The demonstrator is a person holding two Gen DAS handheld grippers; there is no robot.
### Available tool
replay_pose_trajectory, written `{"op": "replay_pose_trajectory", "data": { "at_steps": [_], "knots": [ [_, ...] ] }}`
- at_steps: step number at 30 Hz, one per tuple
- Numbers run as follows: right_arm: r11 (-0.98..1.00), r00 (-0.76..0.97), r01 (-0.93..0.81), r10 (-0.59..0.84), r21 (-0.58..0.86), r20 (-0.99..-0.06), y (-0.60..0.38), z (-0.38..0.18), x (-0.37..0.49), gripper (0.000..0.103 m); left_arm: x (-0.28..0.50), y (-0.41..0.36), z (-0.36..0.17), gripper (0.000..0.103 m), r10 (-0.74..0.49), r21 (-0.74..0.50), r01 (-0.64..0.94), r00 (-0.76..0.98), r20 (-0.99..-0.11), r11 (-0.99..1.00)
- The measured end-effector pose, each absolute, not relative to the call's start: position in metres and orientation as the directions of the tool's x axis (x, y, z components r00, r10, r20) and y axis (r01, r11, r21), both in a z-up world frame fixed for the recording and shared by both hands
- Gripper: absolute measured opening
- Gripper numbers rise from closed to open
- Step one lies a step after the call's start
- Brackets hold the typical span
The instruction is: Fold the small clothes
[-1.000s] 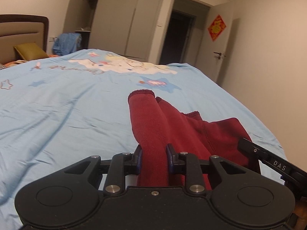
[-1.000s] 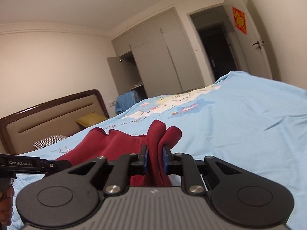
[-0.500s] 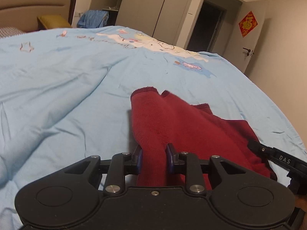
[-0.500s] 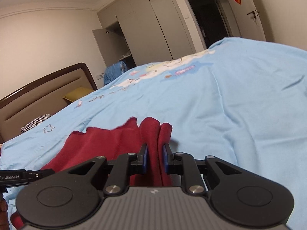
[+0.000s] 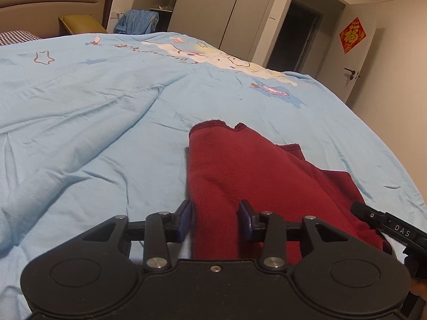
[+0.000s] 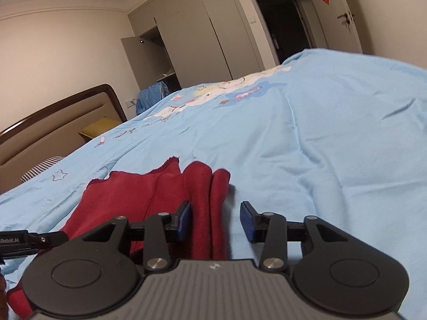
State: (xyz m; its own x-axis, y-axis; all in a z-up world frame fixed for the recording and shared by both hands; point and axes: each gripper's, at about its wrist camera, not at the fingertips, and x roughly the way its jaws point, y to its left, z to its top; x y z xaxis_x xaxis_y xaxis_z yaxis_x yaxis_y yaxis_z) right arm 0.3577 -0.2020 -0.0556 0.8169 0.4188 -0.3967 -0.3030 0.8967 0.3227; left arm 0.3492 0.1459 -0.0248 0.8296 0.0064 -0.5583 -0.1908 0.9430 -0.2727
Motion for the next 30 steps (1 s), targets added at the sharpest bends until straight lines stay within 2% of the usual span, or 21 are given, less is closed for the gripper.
{"op": "replay_pose_trajectory", "data": {
  "at_steps": [1,3,8,13,16,30],
  "knots": [
    [0.903,0.825,-0.306,0.410,0.302,-0.389,-0.202,-0.053,0.354,0.054,0.348,0.143,-0.021,0.051,0.015,-0.267,-0.198,0.828,-0.561,0.943],
    [0.910,0.838,-0.315,0.400,0.270,-0.372,-0.202,-0.044,0.346,0.067,0.345,0.143,-0.016,0.060,0.028,-0.263,-0.209,0.829,-0.559,0.942],
    [0.915,0.864,-0.325,0.390,0.241,-0.318,-0.207,-0.023,0.324,0.085,0.328,0.138,0.002,0.078,0.051,-0.257,-0.220,0.844,-0.535,0.941],
    [0.913,0.884,-0.352,0.397,0.206,-0.247,-0.213,0.003,0.295,0.097,0.302,0.127,0.025,0.097,0.066,-0.244,-0.207,0.872,-0.484,0.948],
    [0.914,0.893,-0.363,0.397,0.182,-0.212,-0.217,0.017,0.277,0.103,0.284,0.119,0.039,0.101,0.075,-0.231,-0.197,0.890,-0.450,0.953],
    [0.906,0.897,-0.407,0.421,0.116,-0.138,-0.228,0.045,0.199,0.103,0.208,0.085,0.063,0.102,0.069,-0.188,-0.146,0.928,-0.365,0.971]
  ]
}}
